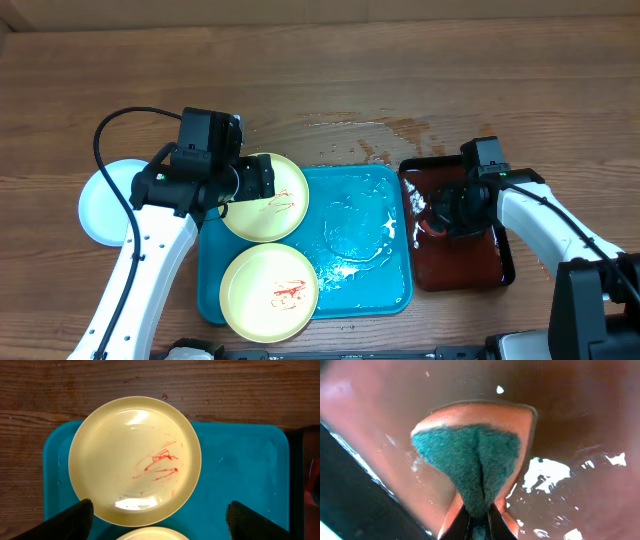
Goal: Clean dirty plates on tray and stack at the side
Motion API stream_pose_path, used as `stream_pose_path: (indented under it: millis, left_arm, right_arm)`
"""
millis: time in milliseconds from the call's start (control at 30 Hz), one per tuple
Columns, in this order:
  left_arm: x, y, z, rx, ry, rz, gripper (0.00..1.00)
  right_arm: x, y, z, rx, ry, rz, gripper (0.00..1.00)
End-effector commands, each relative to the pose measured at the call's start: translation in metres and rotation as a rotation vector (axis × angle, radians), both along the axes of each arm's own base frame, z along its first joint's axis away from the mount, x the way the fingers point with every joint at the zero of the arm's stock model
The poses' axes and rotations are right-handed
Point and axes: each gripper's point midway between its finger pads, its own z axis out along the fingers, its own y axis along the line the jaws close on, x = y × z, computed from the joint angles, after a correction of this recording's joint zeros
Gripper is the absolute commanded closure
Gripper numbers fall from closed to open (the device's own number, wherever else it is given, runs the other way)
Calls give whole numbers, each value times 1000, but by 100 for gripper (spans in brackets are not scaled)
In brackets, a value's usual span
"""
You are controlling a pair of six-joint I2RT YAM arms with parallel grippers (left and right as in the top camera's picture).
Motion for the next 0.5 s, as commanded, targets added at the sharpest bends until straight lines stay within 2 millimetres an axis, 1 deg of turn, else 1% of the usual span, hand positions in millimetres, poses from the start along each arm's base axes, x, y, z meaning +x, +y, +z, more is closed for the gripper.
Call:
stream_pose_path:
  millis: [0,33,67,133,200,267,300,333,467]
  left_arm:
    - [2,-1,7,7,-26,-18,11]
    - [2,-1,7,7,-26,-18,11]
    - [2,-1,7,7,-25,-17,11]
    - [2,-1,7,7,-25,-17,11]
    - [2,-1,7,7,-25,-17,11]
    - [2,-1,7,7,-25,-17,11]
    - [2,-1,7,7,-26,-18,11]
    - [2,-1,7,7,-25,-17,11]
    - [2,-1,7,7,-25,-17,11]
  right_arm:
    - [2,-3,10,-34,-1,77,48]
    - [2,-3,13,-37,4,93,45]
    - [2,-8,18,-65,18,94,45]
    - [4,-10,22,-75,14,93,37]
    - [7,-9,22,-74,4,92,37]
    - [9,-9,23,-74,-3,92,39]
    - [10,-9,23,-74,-8,92,43]
    - [13,-8,23,-73,-22,92,51]
    - [16,-8,22,-72,-29,91,52]
